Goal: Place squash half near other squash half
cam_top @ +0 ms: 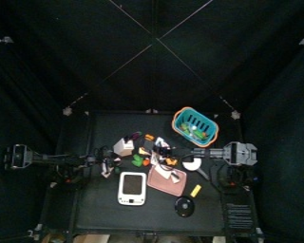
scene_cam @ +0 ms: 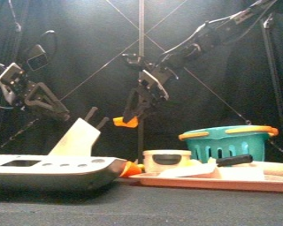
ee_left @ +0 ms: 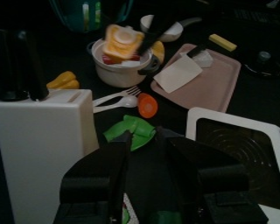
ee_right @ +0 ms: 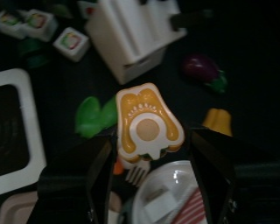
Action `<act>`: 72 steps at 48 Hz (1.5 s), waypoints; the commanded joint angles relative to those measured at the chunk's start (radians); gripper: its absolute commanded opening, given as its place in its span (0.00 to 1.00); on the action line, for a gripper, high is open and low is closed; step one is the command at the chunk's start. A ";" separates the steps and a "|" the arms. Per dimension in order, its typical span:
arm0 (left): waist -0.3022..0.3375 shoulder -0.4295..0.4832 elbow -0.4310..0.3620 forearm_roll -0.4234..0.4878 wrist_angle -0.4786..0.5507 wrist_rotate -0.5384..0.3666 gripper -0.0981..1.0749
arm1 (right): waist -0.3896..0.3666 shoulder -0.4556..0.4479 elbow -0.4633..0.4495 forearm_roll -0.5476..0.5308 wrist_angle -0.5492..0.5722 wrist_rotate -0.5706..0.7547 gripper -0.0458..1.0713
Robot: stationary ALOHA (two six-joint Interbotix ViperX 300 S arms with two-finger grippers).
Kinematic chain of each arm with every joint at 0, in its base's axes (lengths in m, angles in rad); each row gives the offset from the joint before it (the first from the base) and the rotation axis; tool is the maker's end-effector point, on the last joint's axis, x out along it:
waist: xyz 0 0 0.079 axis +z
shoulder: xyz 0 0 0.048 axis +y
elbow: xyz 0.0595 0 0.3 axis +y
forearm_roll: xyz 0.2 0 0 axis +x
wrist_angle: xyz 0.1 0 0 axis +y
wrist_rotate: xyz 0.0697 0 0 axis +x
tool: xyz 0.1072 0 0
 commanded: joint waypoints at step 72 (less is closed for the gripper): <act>0.005 0.008 -0.012 -0.002 -0.005 0.002 0.70 | -0.282 0.198 -0.083 0.023 0.032 -0.002 0.77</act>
